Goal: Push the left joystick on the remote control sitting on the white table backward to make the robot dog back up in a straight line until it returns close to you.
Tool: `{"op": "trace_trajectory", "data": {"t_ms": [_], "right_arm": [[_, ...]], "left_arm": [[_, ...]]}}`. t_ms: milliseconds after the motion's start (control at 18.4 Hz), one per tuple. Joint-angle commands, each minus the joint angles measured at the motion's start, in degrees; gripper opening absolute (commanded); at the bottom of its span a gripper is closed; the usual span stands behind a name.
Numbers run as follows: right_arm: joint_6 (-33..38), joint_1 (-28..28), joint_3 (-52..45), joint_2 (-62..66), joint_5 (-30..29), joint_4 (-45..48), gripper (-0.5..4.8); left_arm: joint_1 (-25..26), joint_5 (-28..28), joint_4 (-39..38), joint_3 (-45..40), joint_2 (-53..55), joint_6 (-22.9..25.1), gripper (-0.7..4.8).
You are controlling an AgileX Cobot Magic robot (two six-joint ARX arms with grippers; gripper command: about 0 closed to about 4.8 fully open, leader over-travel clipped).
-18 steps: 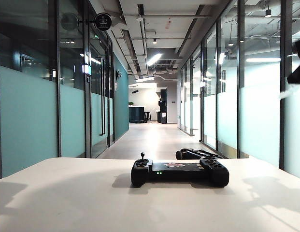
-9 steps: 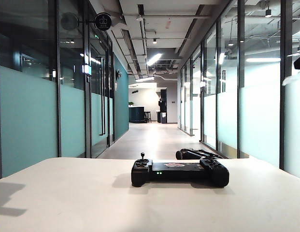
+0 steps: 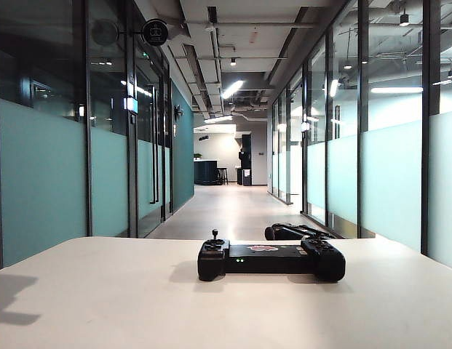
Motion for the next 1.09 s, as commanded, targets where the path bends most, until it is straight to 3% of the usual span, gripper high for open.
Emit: {"op": "trace_trajectory", "data": {"t_ms": [54, 380, 598, 1087], "right_arm": [[0.04, -4.94, -3.04, -5.46, -0.17, 1.11, -0.06], [0.04, -14.95, -3.41, -5.4, -5.25, 3.69, -0.06], [0.04, -15.47, -3.69, -5.4, -2.8, 8.11, -0.06], [0.04, -15.37, -3.69, -5.4, -2.03, 7.34, -0.06]], "left_arm": [[0.0, 0.09, 0.33, 0.11, 0.04, 0.04, -0.05], [0.0, 0.09, 0.33, 0.11, 0.04, 0.04, -0.05], [0.0, 0.09, 0.33, 0.11, 0.02, 0.04, -0.05], [0.0, 0.09, 0.33, 0.11, 0.04, 0.04, -0.05]]}}
